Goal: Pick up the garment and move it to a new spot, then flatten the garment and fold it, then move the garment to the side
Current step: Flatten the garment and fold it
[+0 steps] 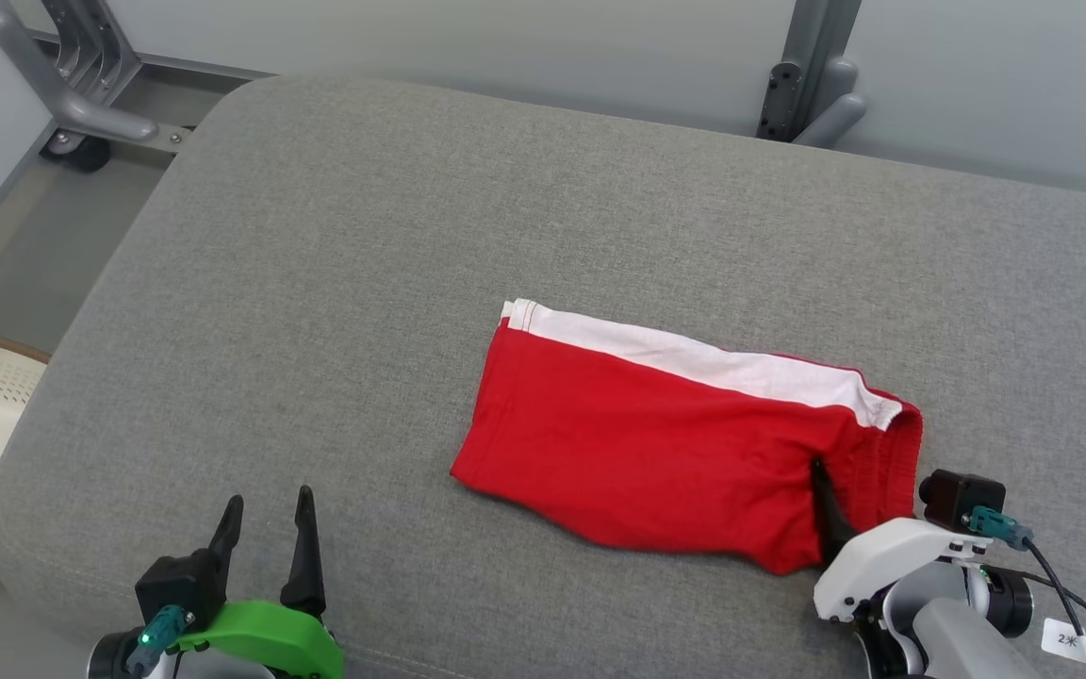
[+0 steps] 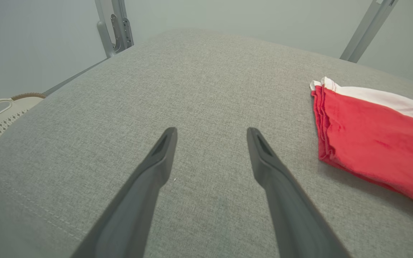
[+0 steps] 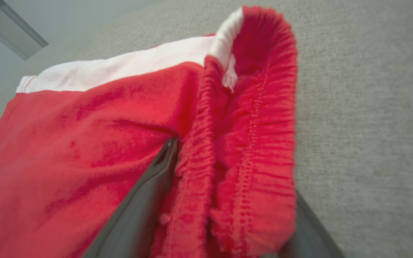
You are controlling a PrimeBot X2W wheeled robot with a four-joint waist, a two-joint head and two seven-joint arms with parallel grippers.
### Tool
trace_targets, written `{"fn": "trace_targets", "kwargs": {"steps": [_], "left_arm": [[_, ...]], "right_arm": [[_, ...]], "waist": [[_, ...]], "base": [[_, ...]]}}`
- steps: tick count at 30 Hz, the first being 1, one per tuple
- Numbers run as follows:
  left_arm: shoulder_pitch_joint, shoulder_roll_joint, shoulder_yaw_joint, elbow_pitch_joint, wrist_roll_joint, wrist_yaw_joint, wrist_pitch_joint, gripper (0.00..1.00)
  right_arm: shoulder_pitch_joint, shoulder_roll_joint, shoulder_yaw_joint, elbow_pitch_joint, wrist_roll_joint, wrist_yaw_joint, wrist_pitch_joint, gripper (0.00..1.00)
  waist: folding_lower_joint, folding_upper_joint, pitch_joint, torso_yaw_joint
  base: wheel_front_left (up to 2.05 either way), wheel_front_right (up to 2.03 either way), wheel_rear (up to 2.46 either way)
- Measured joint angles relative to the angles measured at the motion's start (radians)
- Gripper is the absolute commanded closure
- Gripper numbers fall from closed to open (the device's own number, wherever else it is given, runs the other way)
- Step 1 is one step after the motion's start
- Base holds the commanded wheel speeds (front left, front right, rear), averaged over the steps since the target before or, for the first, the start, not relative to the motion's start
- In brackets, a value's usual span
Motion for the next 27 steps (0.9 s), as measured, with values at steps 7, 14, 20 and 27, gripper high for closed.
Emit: {"fn": "trace_targets", "kwargs": {"steps": [7,14,20,27], "left_arm": [[0.000,0.000,-0.007,-0.001,-0.001,0.000,0.000,0.00],[0.003,0.000,-0.020,0.000,-0.004,0.000,0.000,0.00],[0.021,0.000,-0.033,0.010,-0.012,0.000,0.000,0.00],[0.026,-0.001,-0.069,0.026,-0.041,0.000,0.000,0.00]], "right_arm": [[-0.008,0.013,-0.039,-0.008,0.038,0.004,0.005,1.00],[-0.004,0.017,-0.180,-0.010,-0.005,0.005,0.010,1.00],[-0.010,-0.026,-0.233,0.002,-0.048,0.005,0.011,1.00],[-0.041,-0.011,-0.067,-0.064,0.048,0.004,0.013,1.00]], "waist": [[0.0000,0.0000,0.000,-0.005],[0.0000,0.0000,-0.018,-0.026],[0.0000,0.0000,-0.041,-0.057],[0.0000,0.0000,-0.071,-0.086]], "base": [[0.00,0.00,0.00],[0.00,0.00,0.00],[0.00,0.00,0.00],[0.00,0.00,0.00]]}}
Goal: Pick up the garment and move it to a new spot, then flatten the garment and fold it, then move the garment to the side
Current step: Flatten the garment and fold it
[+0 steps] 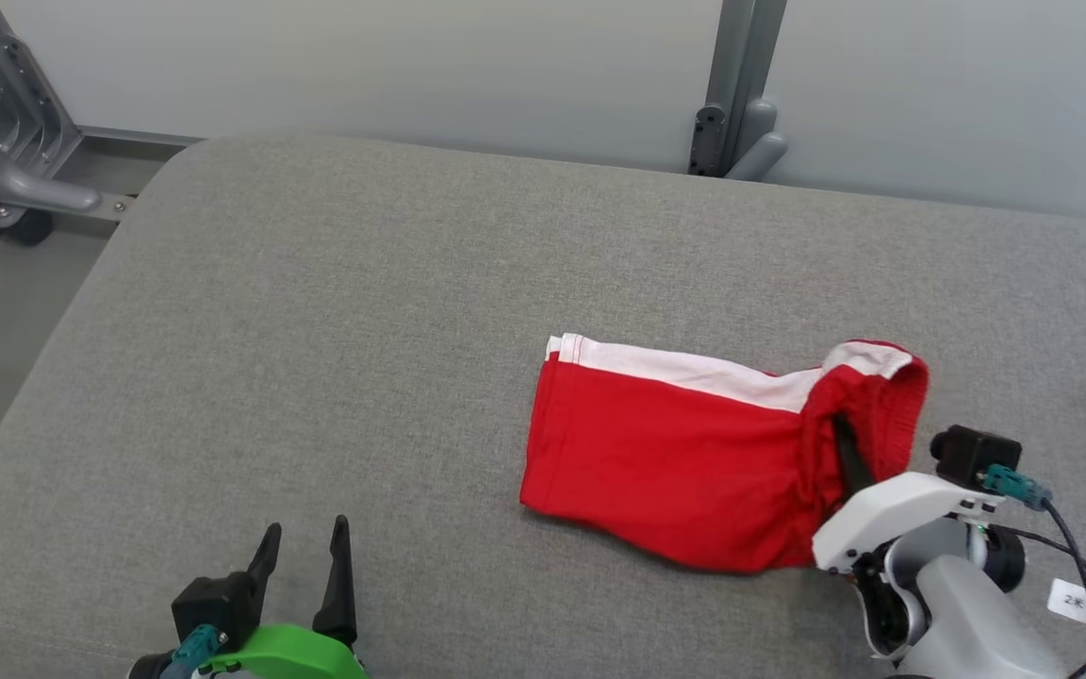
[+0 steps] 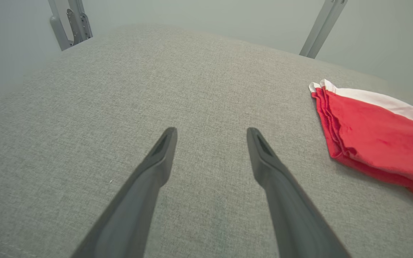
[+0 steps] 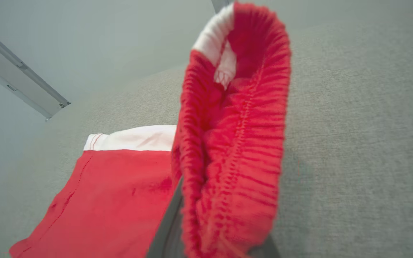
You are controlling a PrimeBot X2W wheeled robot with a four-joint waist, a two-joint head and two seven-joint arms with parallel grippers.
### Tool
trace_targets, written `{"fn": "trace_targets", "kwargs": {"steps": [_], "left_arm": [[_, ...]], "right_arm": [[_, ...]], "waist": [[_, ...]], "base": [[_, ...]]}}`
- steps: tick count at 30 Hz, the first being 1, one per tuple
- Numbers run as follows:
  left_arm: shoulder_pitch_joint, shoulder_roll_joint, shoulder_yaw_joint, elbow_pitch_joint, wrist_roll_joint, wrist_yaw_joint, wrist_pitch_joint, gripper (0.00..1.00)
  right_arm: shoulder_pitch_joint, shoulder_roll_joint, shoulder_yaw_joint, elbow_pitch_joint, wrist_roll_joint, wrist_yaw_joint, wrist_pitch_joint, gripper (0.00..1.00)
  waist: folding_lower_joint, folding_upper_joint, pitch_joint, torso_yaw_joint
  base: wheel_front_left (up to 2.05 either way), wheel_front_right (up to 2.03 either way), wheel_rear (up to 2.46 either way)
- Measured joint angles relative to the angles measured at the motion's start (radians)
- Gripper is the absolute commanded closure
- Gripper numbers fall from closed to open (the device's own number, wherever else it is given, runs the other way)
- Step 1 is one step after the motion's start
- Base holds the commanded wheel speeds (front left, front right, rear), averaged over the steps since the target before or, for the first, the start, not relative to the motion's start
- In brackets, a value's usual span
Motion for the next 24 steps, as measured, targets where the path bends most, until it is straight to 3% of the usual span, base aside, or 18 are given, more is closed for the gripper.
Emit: {"fn": "trace_targets", "kwargs": {"steps": [8,19,20,21,22,24], "left_arm": [[0.003,-0.001,-0.061,0.006,-0.028,0.001,0.000,0.00],[-0.001,0.000,-0.138,-0.014,-0.049,0.001,0.000,0.00],[-0.002,0.000,-0.144,-0.017,-0.053,0.001,0.000,0.00],[-0.003,0.000,-0.145,-0.022,-0.057,0.004,0.000,0.00],[-0.003,0.000,-0.147,-0.025,-0.060,0.004,0.000,0.00],[-0.003,0.000,-0.146,-0.028,-0.063,0.009,0.000,0.00]], "right_arm": [[-0.017,0.009,0.260,-0.074,0.133,0.000,0.071,1.00],[-0.130,0.015,0.381,0.048,0.148,0.000,0.032,1.00],[-0.140,0.013,0.377,0.066,0.147,0.000,0.026,0.77],[-0.150,0.012,0.374,0.084,0.144,0.000,0.020,0.45],[-0.159,0.010,0.371,0.101,0.137,0.000,0.014,0.00],[-0.172,0.011,0.366,0.126,0.131,0.000,0.009,0.00]], "waist": [[0.0000,0.0000,-0.025,0.015],[0.0000,0.0000,-0.009,0.153],[0.0000,0.0000,-0.006,0.168],[0.0000,0.0000,-0.002,0.183],[0.0000,-0.0001,0.001,0.197],[0.0000,0.0000,0.009,0.225]], "base": [[0.00,0.00,0.00],[0.00,0.00,0.00],[0.00,0.00,0.00],[0.00,0.00,0.00],[0.00,0.00,0.00],[0.00,0.00,0.00]]}}
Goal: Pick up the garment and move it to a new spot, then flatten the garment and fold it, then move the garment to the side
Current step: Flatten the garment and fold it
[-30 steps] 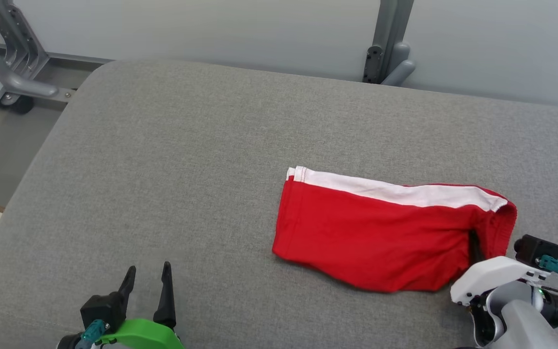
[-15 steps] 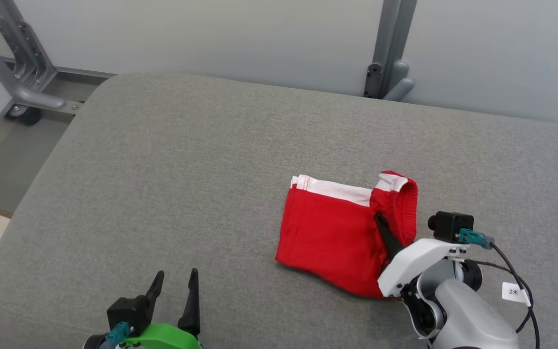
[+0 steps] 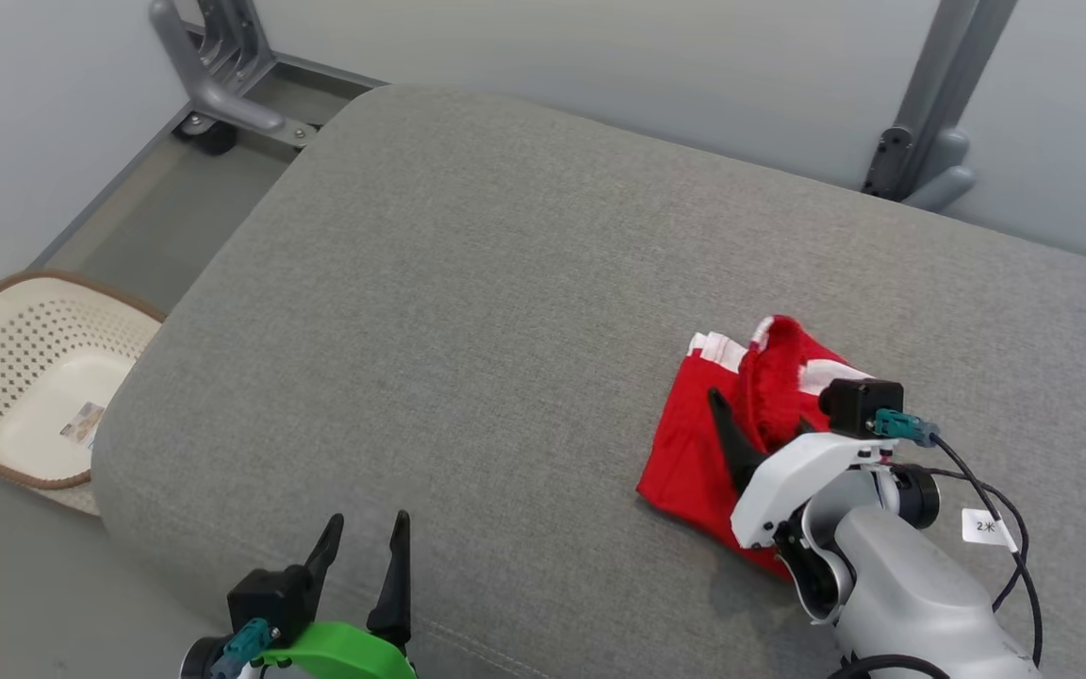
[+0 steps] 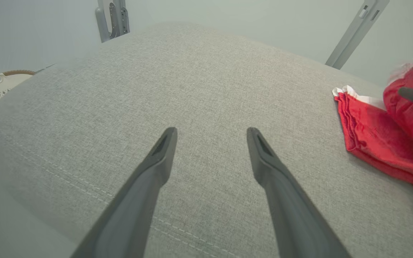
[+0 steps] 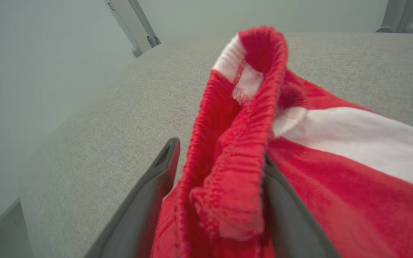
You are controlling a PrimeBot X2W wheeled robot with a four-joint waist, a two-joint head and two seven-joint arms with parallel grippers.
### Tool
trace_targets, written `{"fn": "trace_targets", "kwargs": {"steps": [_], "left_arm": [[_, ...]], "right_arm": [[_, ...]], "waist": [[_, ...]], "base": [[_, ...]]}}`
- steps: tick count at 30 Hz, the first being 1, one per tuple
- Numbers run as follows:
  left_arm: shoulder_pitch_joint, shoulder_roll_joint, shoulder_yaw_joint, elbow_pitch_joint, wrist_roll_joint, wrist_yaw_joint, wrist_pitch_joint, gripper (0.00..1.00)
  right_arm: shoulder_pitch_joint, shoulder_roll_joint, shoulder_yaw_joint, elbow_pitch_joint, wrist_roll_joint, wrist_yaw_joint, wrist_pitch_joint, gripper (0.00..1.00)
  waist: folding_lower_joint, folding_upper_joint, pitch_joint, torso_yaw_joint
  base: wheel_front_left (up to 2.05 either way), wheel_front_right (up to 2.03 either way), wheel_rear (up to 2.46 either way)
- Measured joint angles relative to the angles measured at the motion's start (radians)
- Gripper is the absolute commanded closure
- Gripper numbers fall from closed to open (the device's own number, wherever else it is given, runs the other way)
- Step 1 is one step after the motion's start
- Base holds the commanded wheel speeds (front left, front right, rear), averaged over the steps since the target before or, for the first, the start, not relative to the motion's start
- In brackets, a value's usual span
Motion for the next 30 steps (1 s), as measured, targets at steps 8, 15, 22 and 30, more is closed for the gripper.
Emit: {"fn": "trace_targets", "kwargs": {"steps": [8,15,22,30], "left_arm": [[0.002,0.000,0.033,-0.031,0.006,0.013,0.000,0.00],[0.013,0.000,0.074,-0.045,0.028,0.014,0.000,0.00],[0.030,0.000,0.105,-0.041,0.041,0.013,0.000,0.00],[0.039,0.000,0.136,-0.037,0.050,0.012,0.000,0.00]], "right_arm": [[-0.012,0.010,-0.037,-0.065,-0.038,0.000,-0.009,0.00],[0.109,-0.011,-0.145,-0.242,-0.180,0.000,-0.009,0.00],[0.216,-0.014,-0.255,-0.316,-0.274,0.000,-0.010,0.00],[0.309,-0.003,-0.361,-0.371,-0.363,0.000,-0.010,0.00]], "waist": [[0.0000,0.0000,0.028,0.031],[0.0000,0.0000,0.013,-0.045],[0.0000,0.0000,-0.017,-0.128],[0.0000,0.0000,-0.048,-0.242]], "base": [[0.00,0.00,0.00],[0.00,0.00,0.00],[0.00,0.00,0.00],[0.00,0.00,0.00]]}}
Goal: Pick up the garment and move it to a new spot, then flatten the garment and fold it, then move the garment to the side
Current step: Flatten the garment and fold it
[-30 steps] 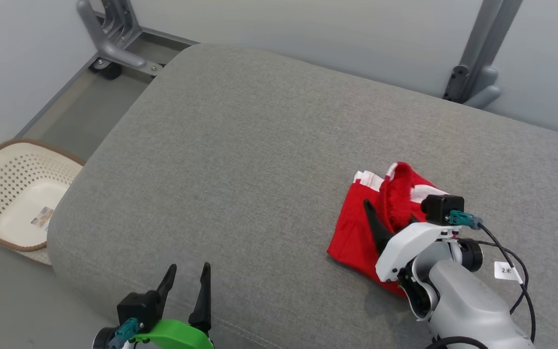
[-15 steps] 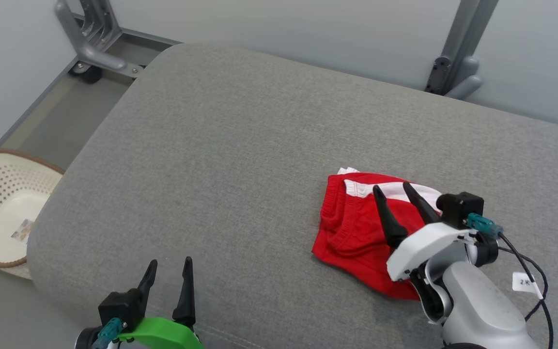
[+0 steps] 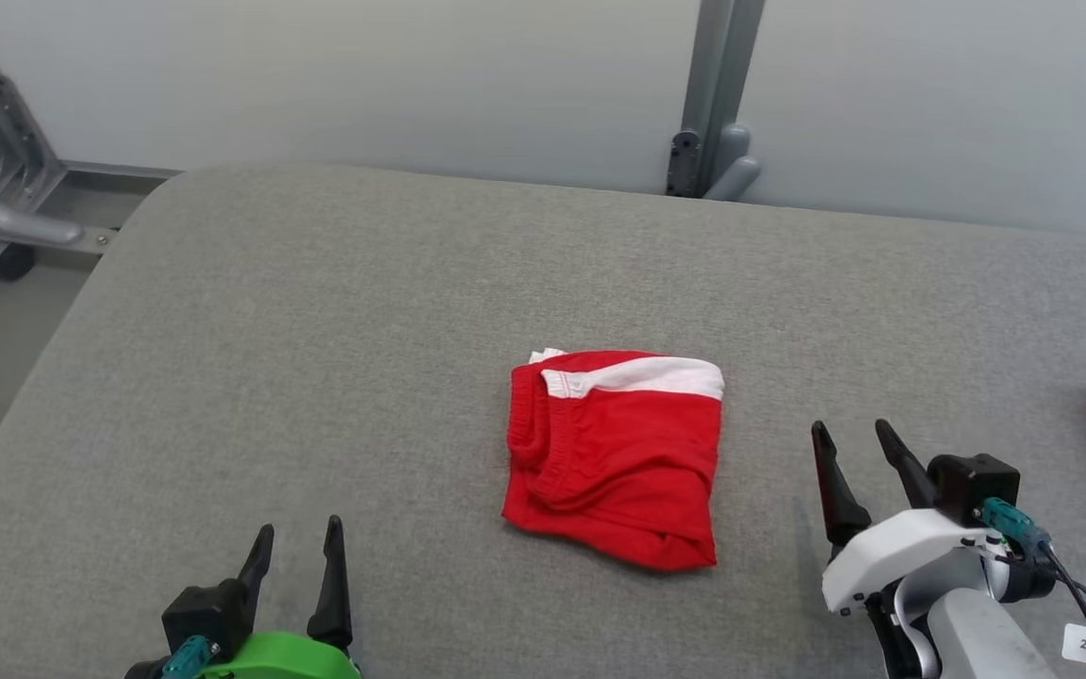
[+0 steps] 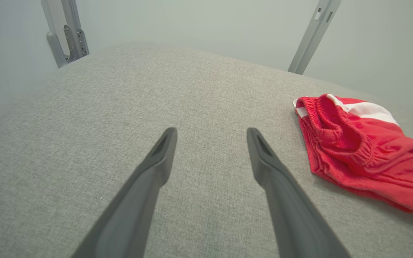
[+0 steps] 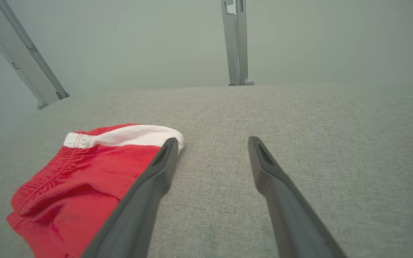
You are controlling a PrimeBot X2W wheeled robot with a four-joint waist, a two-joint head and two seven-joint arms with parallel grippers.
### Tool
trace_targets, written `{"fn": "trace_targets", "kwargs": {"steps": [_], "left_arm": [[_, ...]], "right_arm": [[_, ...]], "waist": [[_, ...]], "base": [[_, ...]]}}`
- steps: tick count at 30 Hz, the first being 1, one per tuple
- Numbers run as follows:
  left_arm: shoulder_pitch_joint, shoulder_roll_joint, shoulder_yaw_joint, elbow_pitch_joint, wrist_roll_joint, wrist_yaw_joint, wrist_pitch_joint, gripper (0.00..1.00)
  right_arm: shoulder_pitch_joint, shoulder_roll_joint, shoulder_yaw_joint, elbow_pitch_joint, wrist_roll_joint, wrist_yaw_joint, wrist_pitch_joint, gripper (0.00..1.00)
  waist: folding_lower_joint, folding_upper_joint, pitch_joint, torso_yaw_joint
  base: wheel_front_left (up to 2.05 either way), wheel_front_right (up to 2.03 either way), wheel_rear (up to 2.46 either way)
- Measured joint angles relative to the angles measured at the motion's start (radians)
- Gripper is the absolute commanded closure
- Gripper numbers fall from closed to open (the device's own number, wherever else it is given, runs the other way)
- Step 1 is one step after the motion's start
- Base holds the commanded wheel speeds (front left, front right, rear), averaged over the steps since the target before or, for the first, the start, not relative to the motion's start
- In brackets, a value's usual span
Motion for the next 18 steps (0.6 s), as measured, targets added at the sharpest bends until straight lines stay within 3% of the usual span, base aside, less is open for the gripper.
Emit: {"fn": "trace_targets", "kwargs": {"steps": [7,18], "left_arm": [[0.019,0.000,0.043,0.003,0.019,0.000,0.000,0.00],[0.046,0.000,0.102,0.002,0.047,-0.008,0.000,0.00]], "right_arm": [[0.055,0.015,-0.041,-0.035,-0.030,0.000,0.000,0.00],[0.102,0.018,-0.003,-0.075,-0.045,0.000,0.000,0.00]], "waist": [[0.0000,0.0000,-0.021,-0.092],[0.0000,0.0000,-0.049,-0.212]], "base": [[0.00,0.00,0.00],[0.00,0.00,0.00]]}}
